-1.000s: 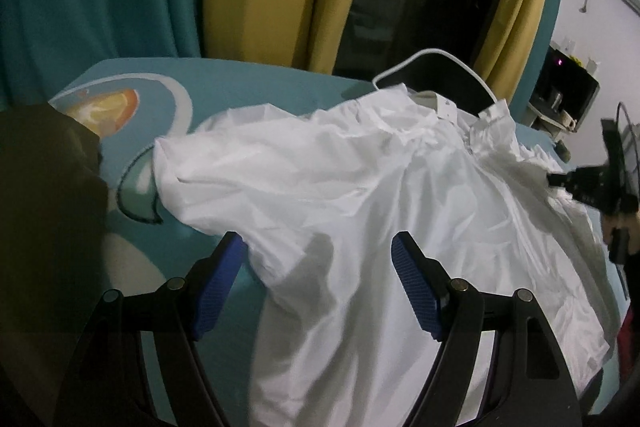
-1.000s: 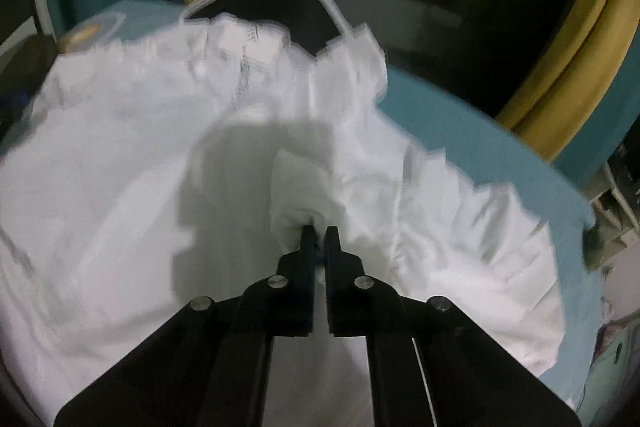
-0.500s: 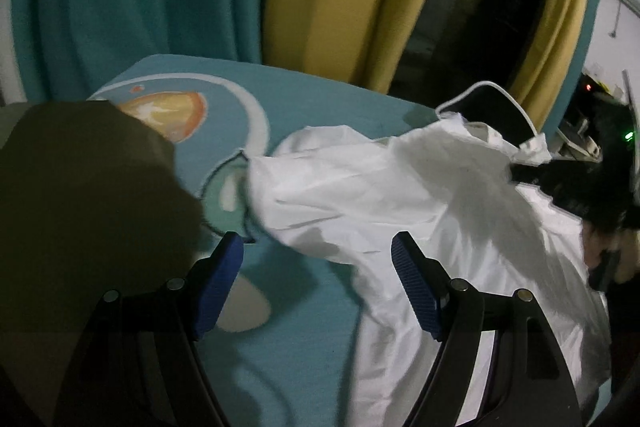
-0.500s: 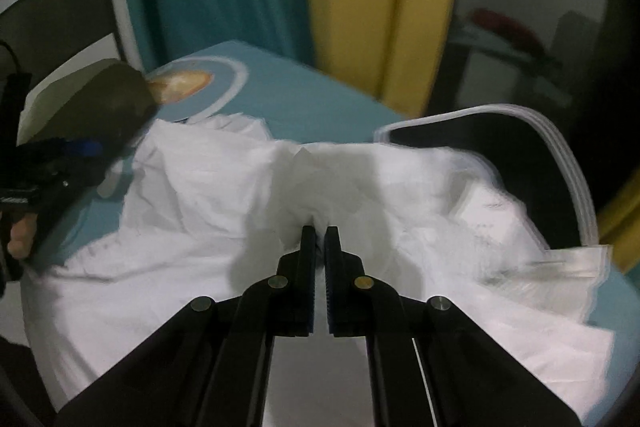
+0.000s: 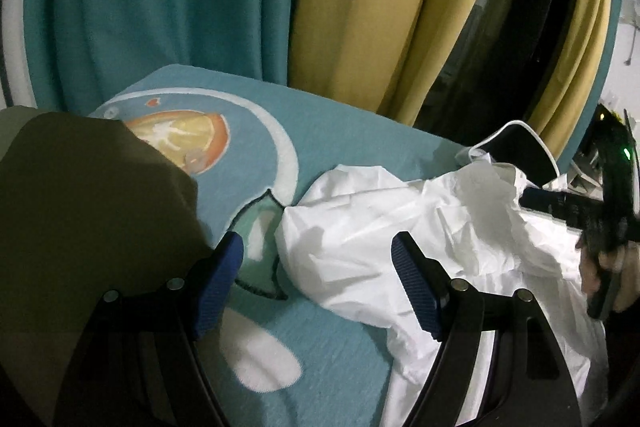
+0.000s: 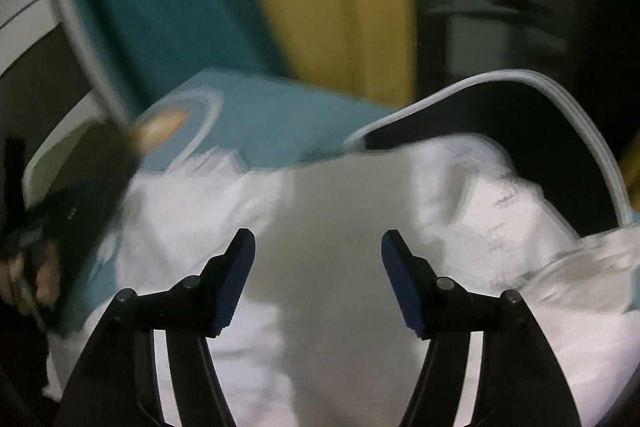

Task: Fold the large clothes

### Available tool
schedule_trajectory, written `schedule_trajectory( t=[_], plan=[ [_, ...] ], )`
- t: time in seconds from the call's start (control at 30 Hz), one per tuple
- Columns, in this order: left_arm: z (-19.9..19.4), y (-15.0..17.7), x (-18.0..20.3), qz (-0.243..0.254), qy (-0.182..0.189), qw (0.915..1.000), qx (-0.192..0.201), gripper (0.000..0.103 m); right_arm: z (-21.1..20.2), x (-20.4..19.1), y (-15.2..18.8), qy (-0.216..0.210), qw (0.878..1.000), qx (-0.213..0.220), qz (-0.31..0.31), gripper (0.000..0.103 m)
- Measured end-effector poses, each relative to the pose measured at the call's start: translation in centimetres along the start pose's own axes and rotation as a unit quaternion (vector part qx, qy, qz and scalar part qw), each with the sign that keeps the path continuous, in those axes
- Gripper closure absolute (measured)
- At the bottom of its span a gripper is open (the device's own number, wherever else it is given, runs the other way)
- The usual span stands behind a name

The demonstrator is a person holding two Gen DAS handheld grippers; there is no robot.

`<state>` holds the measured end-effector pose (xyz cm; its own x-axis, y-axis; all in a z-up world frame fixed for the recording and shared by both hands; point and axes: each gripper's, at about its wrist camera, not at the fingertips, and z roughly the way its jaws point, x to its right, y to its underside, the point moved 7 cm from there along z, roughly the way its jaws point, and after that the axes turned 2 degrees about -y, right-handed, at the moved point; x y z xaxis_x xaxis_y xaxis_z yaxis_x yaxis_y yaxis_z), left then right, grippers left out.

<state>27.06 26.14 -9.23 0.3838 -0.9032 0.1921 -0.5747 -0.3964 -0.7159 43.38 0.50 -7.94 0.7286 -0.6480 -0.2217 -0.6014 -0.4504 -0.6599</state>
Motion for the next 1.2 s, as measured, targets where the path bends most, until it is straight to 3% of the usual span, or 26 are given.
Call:
schedule_trajectory(
  t=[0.1,0.2,0.27,0.33,0.43,0.57,0.7,0.83,1.0,1.2],
  plan=[
    [0.1,0.1,0.0,0.002,0.002,1.0000,-0.003,0.023,0.8,2.9,-0.9,0.040,0.999,-0.004,0.011,0.037],
    [0.0,0.3,-0.3,0.005,-0.002,1.0000,-0.005,0.023,3.5,3.3,-0.7,0.035,0.998,-0.038,0.020,0.043],
    [-0.2,0.3,-0.6,0.004,-0.006,1.0000,0.001,0.023,4.8,2.4,-0.3,0.023,0.998,-0.059,0.007,0.088],
    [-0.4,0.2,-0.9,0.002,-0.010,0.9999,0.002,0.023,5.6,0.9,0.1,0.027,0.997,-0.070,-0.023,0.100],
    [-0.9,0.1,-1.2,0.003,-0.016,0.9999,0.005,0.023,4.8,-1.3,-1.1,0.028,0.996,-0.048,-0.063,0.100],
    [-1.8,-0.4,-1.0,0.007,-0.021,0.9997,0.013,0.023,1.8,-5.4,-5.4,0.016,0.994,0.026,-0.105,0.100],
    [-3.3,-0.9,-0.4,0.011,-0.022,0.9994,0.025,0.023,-4.0,-9.3,-10.0,-0.008,0.986,0.114,-0.121,0.100],
    [-4.4,-1.2,0.3,0.019,-0.025,0.9990,0.032,0.023,-9.3,-11.3,-11.8,-0.020,0.978,0.167,-0.126,0.100],
    [-5.2,-1.8,2.5,0.043,-0.019,0.9981,0.041,0.023,-14.5,-8.9,-10.2,0.007,0.976,0.183,-0.116,0.100],
    [-3.8,-2.0,7.0,0.084,0.003,0.9959,0.032,0.023,-16.8,0.3,-5.3,0.116,0.975,0.162,-0.101,0.100]
  ],
)
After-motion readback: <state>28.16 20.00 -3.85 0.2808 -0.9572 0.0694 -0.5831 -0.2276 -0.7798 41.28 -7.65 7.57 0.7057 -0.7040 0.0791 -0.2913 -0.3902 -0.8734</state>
